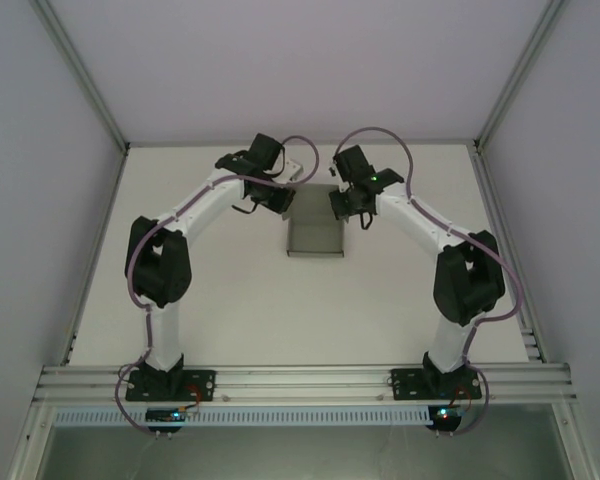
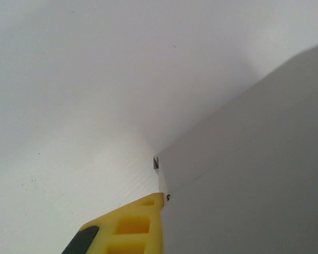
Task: Assemble paper box
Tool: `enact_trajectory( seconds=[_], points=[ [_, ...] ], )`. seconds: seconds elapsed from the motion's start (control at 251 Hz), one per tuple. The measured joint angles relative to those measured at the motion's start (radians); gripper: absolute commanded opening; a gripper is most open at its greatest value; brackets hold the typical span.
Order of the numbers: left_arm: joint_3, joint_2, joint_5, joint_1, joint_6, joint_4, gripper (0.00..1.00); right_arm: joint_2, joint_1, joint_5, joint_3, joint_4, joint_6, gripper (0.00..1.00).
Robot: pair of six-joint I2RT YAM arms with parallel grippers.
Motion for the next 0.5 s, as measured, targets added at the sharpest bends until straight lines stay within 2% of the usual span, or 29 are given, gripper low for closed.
enact_trajectory(
  seconds=[0.2,0.499],
  points=[
    [0.013,0.0,-0.055,-0.007,-0.234,0.052,0.0,0.017,0.035,0.09,0.0,0.076,0.248,0.0],
    [-0.066,0.0,-0.09,-0.016,-0.451,0.167,0.0,0.073,0.064,0.161,-0.001,0.143,0.428,0.0]
  ],
)
